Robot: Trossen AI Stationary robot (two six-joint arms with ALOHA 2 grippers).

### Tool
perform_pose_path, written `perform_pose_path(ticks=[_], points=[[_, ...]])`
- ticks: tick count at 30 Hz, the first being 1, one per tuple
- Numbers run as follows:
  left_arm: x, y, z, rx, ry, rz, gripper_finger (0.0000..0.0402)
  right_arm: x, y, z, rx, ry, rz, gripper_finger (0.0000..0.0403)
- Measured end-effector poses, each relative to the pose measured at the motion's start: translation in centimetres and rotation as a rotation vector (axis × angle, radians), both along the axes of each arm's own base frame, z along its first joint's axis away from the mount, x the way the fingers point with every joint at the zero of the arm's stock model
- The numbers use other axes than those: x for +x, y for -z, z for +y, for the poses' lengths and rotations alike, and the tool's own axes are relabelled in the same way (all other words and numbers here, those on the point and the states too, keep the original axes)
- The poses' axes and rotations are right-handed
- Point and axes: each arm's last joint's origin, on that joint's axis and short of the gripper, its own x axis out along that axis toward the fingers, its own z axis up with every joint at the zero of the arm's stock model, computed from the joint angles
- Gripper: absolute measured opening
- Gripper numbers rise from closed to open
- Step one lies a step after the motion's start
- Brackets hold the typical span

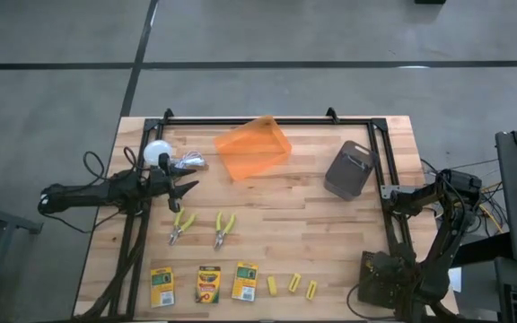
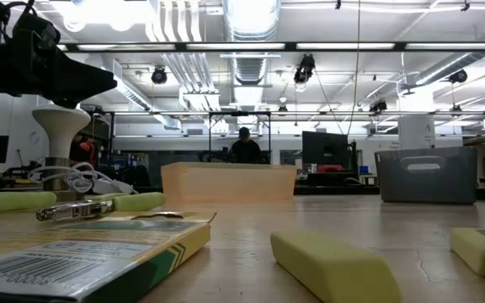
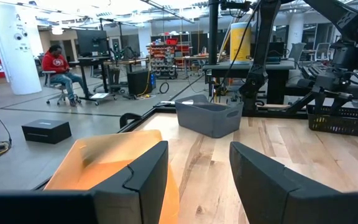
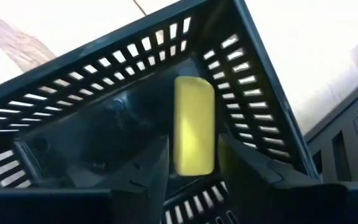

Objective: Pick & Place School Supplies
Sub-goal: Put the yellow eraser into the black basket

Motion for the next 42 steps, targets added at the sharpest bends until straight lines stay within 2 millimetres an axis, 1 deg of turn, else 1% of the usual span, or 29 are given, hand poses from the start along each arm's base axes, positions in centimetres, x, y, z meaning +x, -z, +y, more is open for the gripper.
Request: perform_pose_path(ticks=[7,10,12,16,19,21,24,26,30,35,42], points=[[0.0,0.0,0.0,0.000,0.000,0.000,0.0179,0.0,-0.1,0.0,-0.010,-0.015,0.002,0.0167],[0.0,0.0,0.0,0.000,-0.001,0.000,0.0179,0.1,-0.8,0.2,-0.016,-0.016,0.002,0.0169],[0.0,0.0,0.0,0.000,0.000,-0.001,0.0179,0.2,-1.7,0.4,-0.028,-0.017,-0.002,0.0168],[0.0,0.0,0.0,0.000,-0.001,0.000,0.0179,0.4,-4.3,0.8,-0.091,-0.033,-0.057,0.0169],[0.0,0.0,0.0,0.000,0.000,0.000,0.0179,0.9,-6.3,0.9,-0.140,-0.048,-0.179,0.0169],[0.0,0.0,0.0,0.000,0.000,-0.001,0.0179,1.3,-7.2,1.0,-0.154,-0.031,-0.284,0.0169],[0.0,0.0,0.0,0.000,0.000,-0.001,0.0179,2.2,-7.9,1.1,-0.134,0.044,-0.412,0.0165],[0.0,0.0,0.0,0.000,0.000,0.000,0.0179,2.9,-8.1,1.0,-0.123,0.096,-0.453,0.0162],[0.0,0.0,0.0,0.000,0.000,0.000,0.0179,4.6,-8.0,0.7,-0.079,0.201,-0.475,0.0156],[0.0,0.0,0.0,0.000,0.000,0.000,0.0179,7.3,-7.8,0.6,0.019,0.310,-0.512,0.0150],[0.0,0.0,0.0,0.000,0.000,-0.001,0.0179,10.5,-7.9,0.1,0.145,0.472,-0.561,0.0157]])
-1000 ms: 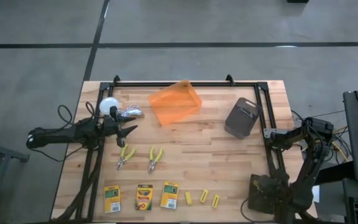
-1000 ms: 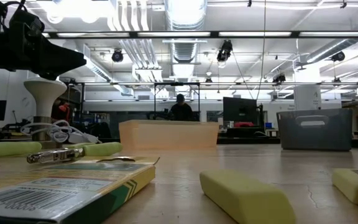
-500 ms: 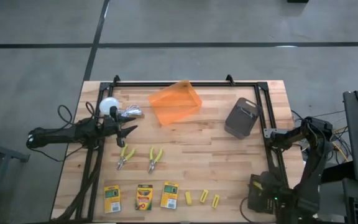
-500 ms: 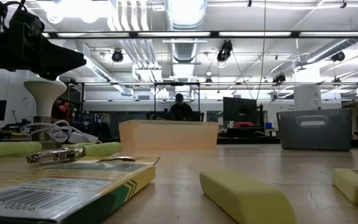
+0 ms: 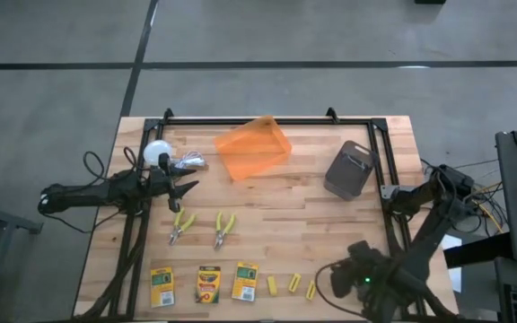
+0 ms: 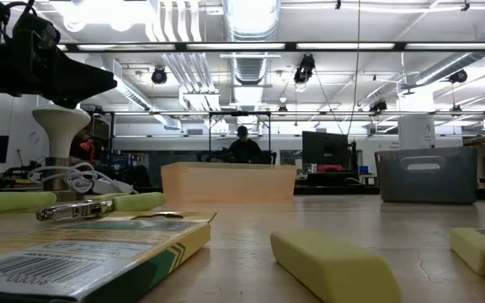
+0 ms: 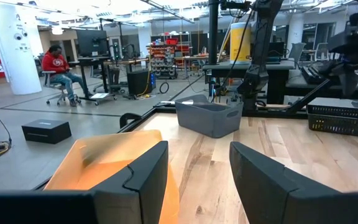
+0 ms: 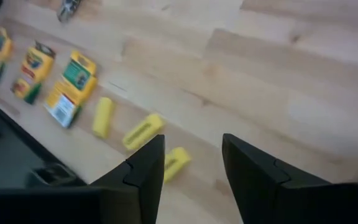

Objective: Pick & Place School Supplies
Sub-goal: Put the yellow eraser into the black basket

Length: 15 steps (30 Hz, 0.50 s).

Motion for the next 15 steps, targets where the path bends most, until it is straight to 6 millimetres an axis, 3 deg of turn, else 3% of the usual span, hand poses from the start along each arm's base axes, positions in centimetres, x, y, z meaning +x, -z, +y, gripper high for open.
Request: perform_pose_path(ticks=[7,15], points=[[0.0,0.0,0.0,0.000,0.000,0.000,0.0179,2.4,0.1,-0.5,0.160,0.090,0.005,0.0150],[0.0,0.0,0.0,0.000,-0.001,0.000,0.0179,5.0,2.0,0.2,0.246,0.127,0.058,0.0146]])
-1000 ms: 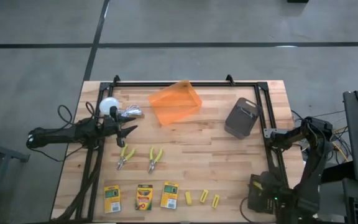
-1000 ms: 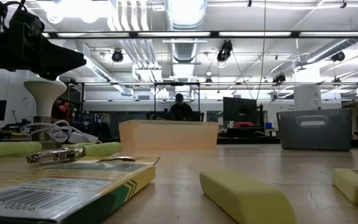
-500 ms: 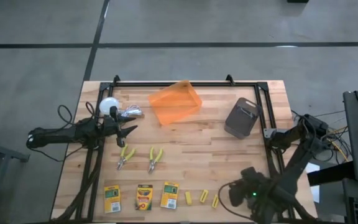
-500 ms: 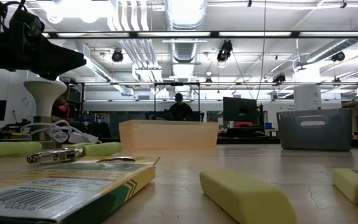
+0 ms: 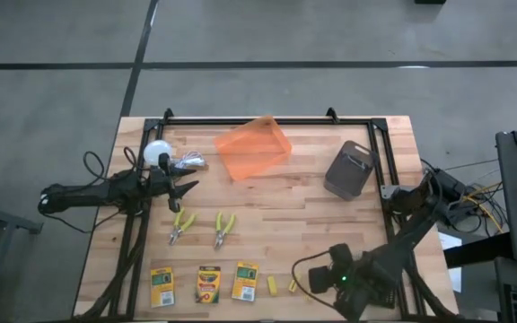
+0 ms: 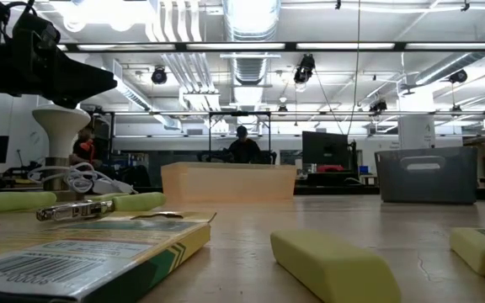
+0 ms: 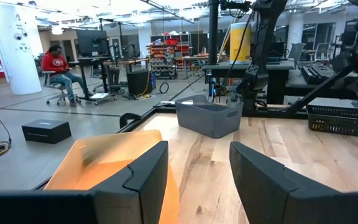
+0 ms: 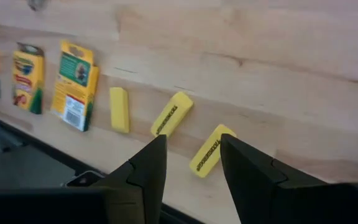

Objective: Pick & Place School Supplies
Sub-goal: Put the yellow eraser into the black basket

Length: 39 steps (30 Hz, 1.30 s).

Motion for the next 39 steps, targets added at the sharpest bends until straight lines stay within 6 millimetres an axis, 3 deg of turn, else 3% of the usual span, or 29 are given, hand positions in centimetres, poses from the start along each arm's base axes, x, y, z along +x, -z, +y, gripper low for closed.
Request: perform_pose_path(ticks=[14,21,39], points=[[0.0,0.0,0.0,0.000,0.001,0.001,0.0179,3.8,4.3,4.3,0.091,0.099,0.153,0.0158],[0.0,0.0,0.0,0.000,0.000,0.001,0.0179,5.3,6.2,5.1,0.099,0.134,0.201,0.0153],[0.0,0.0,0.0,0.000,0.001,0.000,0.0179,5.9,5.4,4.3,0.056,0.165,0.292,0.0145]])
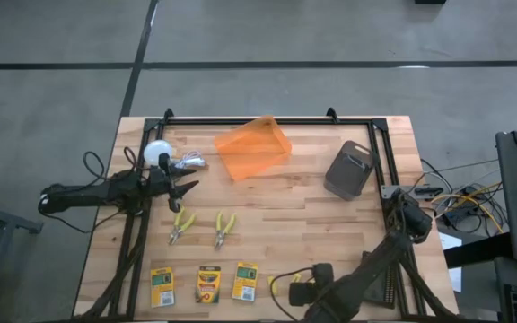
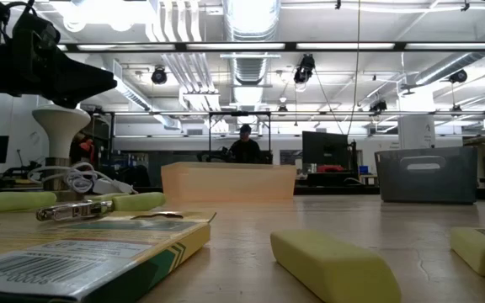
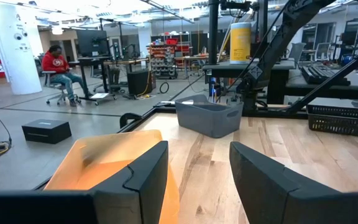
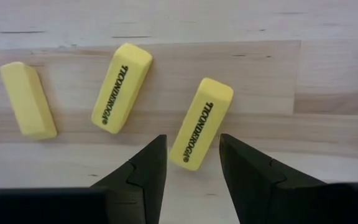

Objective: Pick & Place School Supplies
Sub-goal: Put the yellow eraser into the black basket

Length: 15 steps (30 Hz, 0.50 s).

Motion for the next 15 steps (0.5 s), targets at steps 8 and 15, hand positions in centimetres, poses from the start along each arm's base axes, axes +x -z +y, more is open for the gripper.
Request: perform_pose_path(ticks=[8,15], points=[[0.0,0.0,0.0,0.000,0.000,0.000,0.0179,0.3,1.0,0.1,0.011,0.003,0.027,0.0141],[0.0,0.0,0.0,0.000,0.000,0.000,0.0179,0.4,1.3,-0.2,0.003,0.011,0.035,0.0146]])
